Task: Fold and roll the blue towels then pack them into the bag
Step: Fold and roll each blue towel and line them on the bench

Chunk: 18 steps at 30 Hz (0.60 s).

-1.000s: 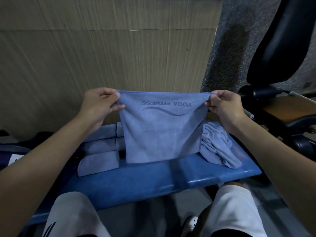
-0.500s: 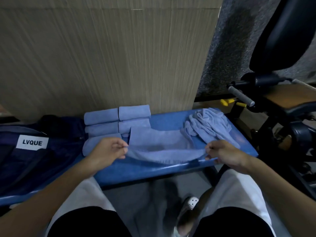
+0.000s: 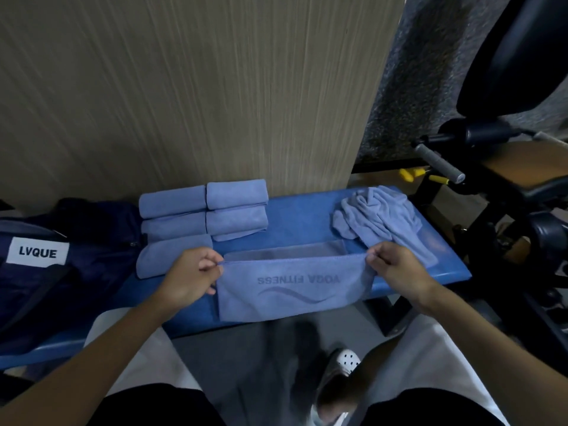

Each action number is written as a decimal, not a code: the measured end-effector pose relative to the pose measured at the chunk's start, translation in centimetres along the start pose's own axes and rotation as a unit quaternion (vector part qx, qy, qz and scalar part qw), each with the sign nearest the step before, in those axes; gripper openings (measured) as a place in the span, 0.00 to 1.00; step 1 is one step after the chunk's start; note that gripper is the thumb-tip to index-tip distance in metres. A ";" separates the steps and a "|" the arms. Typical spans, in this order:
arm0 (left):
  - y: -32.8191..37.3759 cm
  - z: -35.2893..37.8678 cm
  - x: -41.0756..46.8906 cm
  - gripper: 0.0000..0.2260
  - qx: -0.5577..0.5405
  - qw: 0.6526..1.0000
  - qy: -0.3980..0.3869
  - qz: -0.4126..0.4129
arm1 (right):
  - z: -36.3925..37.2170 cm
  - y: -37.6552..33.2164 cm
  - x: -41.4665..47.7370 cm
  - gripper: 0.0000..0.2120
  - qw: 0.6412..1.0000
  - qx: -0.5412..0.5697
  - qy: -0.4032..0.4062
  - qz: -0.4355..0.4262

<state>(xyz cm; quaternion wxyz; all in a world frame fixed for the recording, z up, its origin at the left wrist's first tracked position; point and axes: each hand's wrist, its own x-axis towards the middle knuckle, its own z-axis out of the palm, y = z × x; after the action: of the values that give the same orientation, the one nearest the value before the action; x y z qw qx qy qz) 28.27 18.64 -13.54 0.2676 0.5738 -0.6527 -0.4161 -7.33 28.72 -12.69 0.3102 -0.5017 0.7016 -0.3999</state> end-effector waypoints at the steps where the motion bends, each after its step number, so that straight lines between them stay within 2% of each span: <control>1: -0.1 0.3 0.7 0.02 0.006 1.000 0.013 0.000 | 0.5 0.3 0.8 0.08 1.000 0.008 0.014 0.002; 8: -1.9 1.4 4.9 0.09 0.086 0.992 0.088 0.011 | 3.7 1.5 6.8 0.04 0.998 -0.013 0.058 -0.007; 12: -2.3 2.1 6.4 0.07 0.107 0.990 0.091 0.007 | 5.2 2.5 9.2 0.02 0.994 -0.029 0.100 -0.019; 16: -3.3 2.8 6.8 0.09 0.148 0.984 0.082 0.052 | 5.9 4.2 10.2 0.05 0.991 -0.100 0.085 -0.026; 18: -3.5 3.3 6.8 0.07 0.172 0.979 0.086 0.071 | 6.2 4.9 10.2 0.05 0.989 -0.116 0.087 -0.034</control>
<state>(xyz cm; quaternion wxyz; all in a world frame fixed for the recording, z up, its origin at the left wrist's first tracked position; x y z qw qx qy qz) 26.06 12.83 -19.06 0.2487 0.5974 -0.7279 -0.2266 -7.46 18.34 -20.28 0.1741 -0.5207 0.7502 -0.3684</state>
